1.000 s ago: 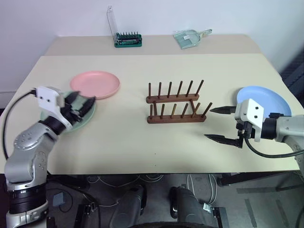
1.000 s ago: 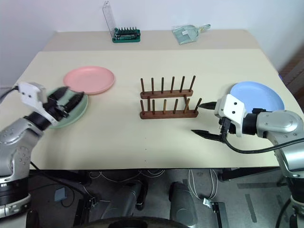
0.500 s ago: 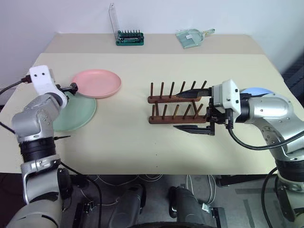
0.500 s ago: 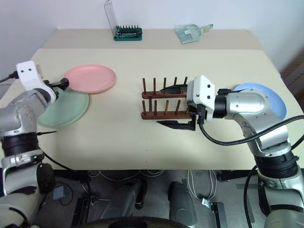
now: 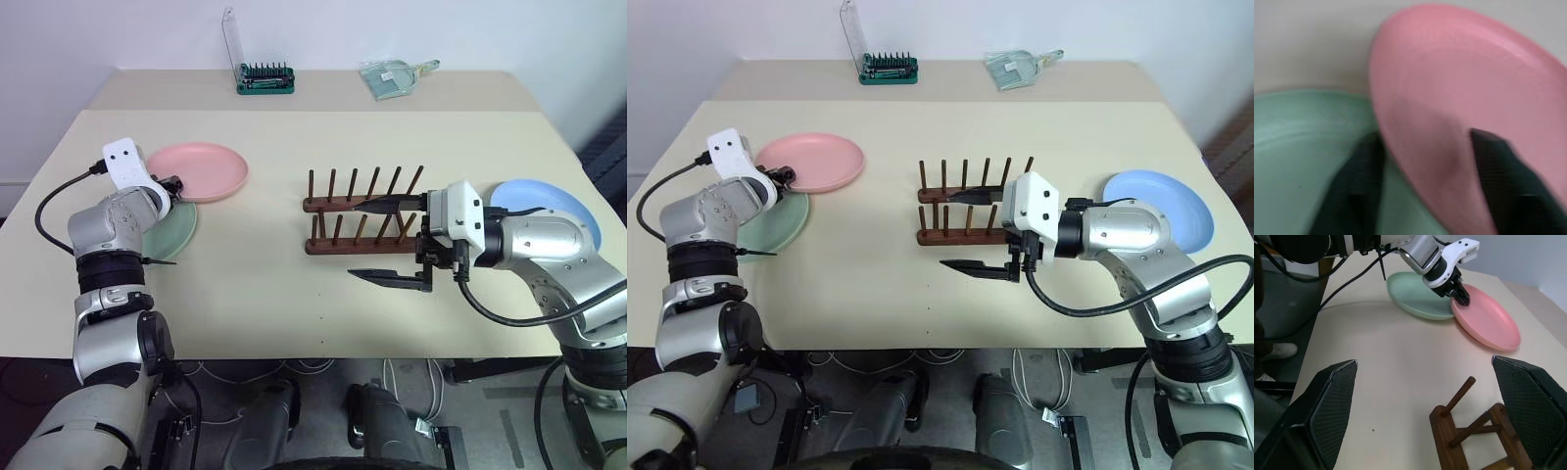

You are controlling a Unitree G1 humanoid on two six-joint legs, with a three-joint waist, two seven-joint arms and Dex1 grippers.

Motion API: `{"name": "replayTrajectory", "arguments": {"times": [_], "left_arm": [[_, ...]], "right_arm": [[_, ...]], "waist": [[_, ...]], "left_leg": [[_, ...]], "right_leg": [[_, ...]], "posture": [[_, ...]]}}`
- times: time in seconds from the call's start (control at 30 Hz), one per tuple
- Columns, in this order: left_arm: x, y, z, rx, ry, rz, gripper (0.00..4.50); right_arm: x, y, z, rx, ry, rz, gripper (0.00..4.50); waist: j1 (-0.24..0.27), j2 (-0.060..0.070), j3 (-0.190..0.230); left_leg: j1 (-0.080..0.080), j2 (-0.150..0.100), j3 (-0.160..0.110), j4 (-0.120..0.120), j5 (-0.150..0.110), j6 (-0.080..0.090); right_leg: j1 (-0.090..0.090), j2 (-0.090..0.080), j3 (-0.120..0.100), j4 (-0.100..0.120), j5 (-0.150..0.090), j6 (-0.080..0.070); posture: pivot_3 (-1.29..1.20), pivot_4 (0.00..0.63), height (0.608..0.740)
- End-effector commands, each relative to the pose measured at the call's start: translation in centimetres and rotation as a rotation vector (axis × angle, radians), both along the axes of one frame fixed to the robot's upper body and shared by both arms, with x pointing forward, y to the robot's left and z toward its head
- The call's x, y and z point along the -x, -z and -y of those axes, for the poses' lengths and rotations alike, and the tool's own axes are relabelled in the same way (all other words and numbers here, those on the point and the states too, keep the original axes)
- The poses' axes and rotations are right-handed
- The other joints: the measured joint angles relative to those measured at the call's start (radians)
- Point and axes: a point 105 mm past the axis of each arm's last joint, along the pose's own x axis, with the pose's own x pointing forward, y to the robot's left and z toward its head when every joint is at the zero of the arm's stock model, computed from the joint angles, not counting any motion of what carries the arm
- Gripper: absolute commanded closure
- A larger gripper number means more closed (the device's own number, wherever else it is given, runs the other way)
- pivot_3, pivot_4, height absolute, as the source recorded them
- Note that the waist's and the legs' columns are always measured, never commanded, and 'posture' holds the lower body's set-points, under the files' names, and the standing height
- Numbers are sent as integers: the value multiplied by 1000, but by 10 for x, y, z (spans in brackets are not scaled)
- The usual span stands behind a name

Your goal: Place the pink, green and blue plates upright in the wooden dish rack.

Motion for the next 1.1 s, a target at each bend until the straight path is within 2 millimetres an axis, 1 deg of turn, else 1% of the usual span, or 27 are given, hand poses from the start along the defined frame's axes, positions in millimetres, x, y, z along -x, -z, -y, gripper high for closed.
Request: {"name": "replayTrajectory", "arguments": {"times": [0.03,0.07,0.1,0.27,0.37,0.4,0.43,0.47,0.53,0.57,0.63,0.73,0.83,0.87,0.93,1.03,1.1], "left_arm": [[-2,-20,-4,-5,-20,66,3893],[-2,-20,-4,-5,-22,66,4406],[0,-19,-6,-3,-27,66,4463],[6,-19,-7,11,-25,69,4463],[9,-25,-6,27,-26,106,4463],[10,-31,-6,31,-22,143,4463],[11,-53,-3,0,-7,268,4463],[14,-70,0,-23,5,360,4463],[25,-116,16,10,68,593,4463],[30,-129,22,20,89,658,4463],[38,-149,43,-17,155,737,4463],[48,-169,77,-66,240,820,4463],[53,-179,101,-82,289,854,4463],[53,-180,106,-91,298,858,4463],[57,-183,125,-119,348,875,4463],[61,-182,149,-141,411,875,4463],[62,-178,164,-113,446,859,4463]], "right_arm": [[5,-8,-2,-7,-11,46,0],[5,-7,-2,-7,-9,46,0],[4,-7,-1,-6,-8,45,0],[3,-5,-1,-2,-9,44,0],[2,-5,-2,1,-11,52,0],[1,-6,-1,3,-8,60,0],[-4,-11,0,0,14,90,0],[-8,-15,1,-3,30,111,0],[-24,-30,0,-20,96,167,0],[-29,-34,-1,-23,118,182,0],[-41,-40,-4,-24,161,215,0],[-47,-51,-15,-34,177,302,0],[-55,-59,-26,-4,214,445,0],[-56,-60,-28,2,216,473,0],[-59,-64,-38,1,211,534,0],[-66,-70,-47,23,235,659,0],[-70,-68,-53,40,234,690,0]], "waist": [[-1,0,0],[-1,0,0],[-1,0,0],[-2,0,0],[-1,0,0],[-1,0,0],[-1,0,0],[-1,0,0],[-2,-1,0],[-1,-2,1],[-1,-2,1],[1,-2,1],[0,-2,1],[0,-2,1],[-2,-2,1],[-4,-2,1],[-3,-2,1]], "left_leg": [[0,0,0,0,0,0],[0,0,0,0,0,0],[0,1,0,0,0,0],[0,0,0,0,0,0],[0,1,0,0,0,0],[0,1,0,0,0,0],[0,0,0,0,0,0],[0,0,0,0,0,0],[0,1,0,0,0,-1],[0,1,0,1,0,-1],[-1,2,0,0,1,-2],[-1,1,0,0,1,-2],[0,1,0,0,3,-2],[0,0,0,0,4,-2],[0,1,0,0,4,-2],[0,1,1,0,5,-4],[0,1,1,0,6,-4]], "right_leg": [[0,0,0,0,0,0],[0,0,0,0,0,0],[0,0,0,0,0,0],[0,0,0,0,0,0],[0,0,0,1,0,0],[0,0,0,1,0,0],[0,0,0,1,0,0],[0,0,0,0,0,0],[0,0,1,0,1,-1],[0,0,1,0,1,-2],[-1,0,1,0,2,-2],[-1,0,1,0,1,-2],[-1,1,1,0,2,-2],[-1,1,1,0,2,-2],[-1,2,1,1,2,-2],[-2,3,1,1,2,-2],[-2,4,1,1,2,-2]], "posture": [[0,150,740],[0,150,740],[0,150,740],[0,150,740],[0,150,740],[0,150,740],[0,150,740],[0,150,740],[0,150,740],[0,150,740],[0,150,740],[0,150,740],[0,150,740],[0,150,740],[0,150,740],[0,150,740],[0,150,740]]}}
